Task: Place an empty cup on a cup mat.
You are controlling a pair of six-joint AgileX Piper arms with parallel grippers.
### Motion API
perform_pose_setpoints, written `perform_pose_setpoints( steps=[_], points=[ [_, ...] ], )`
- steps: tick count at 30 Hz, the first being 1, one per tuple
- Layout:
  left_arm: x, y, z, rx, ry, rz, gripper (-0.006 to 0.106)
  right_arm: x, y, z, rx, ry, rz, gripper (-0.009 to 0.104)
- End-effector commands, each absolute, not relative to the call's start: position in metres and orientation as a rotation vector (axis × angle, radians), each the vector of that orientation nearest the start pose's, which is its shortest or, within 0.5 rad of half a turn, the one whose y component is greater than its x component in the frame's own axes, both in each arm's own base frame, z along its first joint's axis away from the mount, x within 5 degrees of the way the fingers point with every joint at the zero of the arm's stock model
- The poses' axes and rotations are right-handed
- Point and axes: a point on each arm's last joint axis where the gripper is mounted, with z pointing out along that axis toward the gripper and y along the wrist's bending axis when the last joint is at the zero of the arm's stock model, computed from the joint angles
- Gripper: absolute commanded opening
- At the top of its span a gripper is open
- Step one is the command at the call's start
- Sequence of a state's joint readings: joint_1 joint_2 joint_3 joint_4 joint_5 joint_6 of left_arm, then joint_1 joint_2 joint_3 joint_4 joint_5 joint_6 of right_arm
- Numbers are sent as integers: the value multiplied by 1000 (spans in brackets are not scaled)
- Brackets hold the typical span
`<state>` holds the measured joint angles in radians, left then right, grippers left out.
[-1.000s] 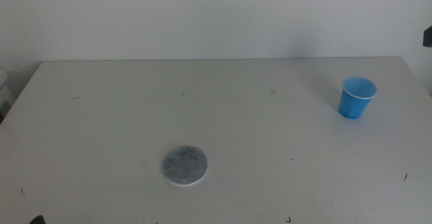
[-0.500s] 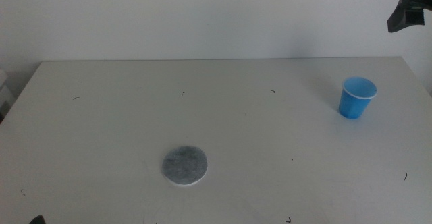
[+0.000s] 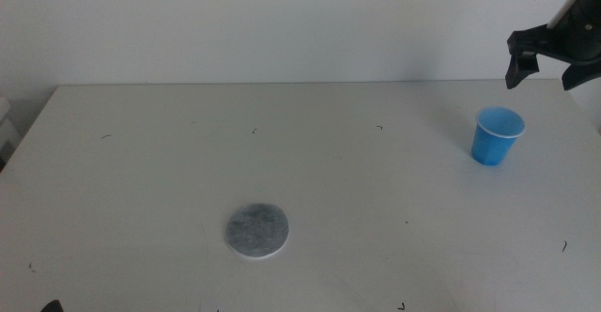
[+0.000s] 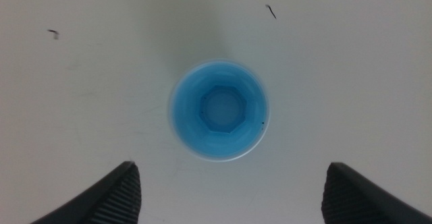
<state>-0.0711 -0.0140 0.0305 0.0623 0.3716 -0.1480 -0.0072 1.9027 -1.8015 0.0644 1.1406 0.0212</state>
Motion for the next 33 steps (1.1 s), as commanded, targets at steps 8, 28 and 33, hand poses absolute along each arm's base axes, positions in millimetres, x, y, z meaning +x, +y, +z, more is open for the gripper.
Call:
perform_pose_setpoints(
  steps=[8,28,33],
  points=[
    [54,-2,179,-38,1790,-102,105,441,-16,280,148,2735,63,85],
    [54,-2,179,-38,1790,-102,105,466,-19,224,160,2772,56,20],
    [54,-2,179,-38,1790,-102,105,467,-19,226,157,2752,61,-1]
  ],
)
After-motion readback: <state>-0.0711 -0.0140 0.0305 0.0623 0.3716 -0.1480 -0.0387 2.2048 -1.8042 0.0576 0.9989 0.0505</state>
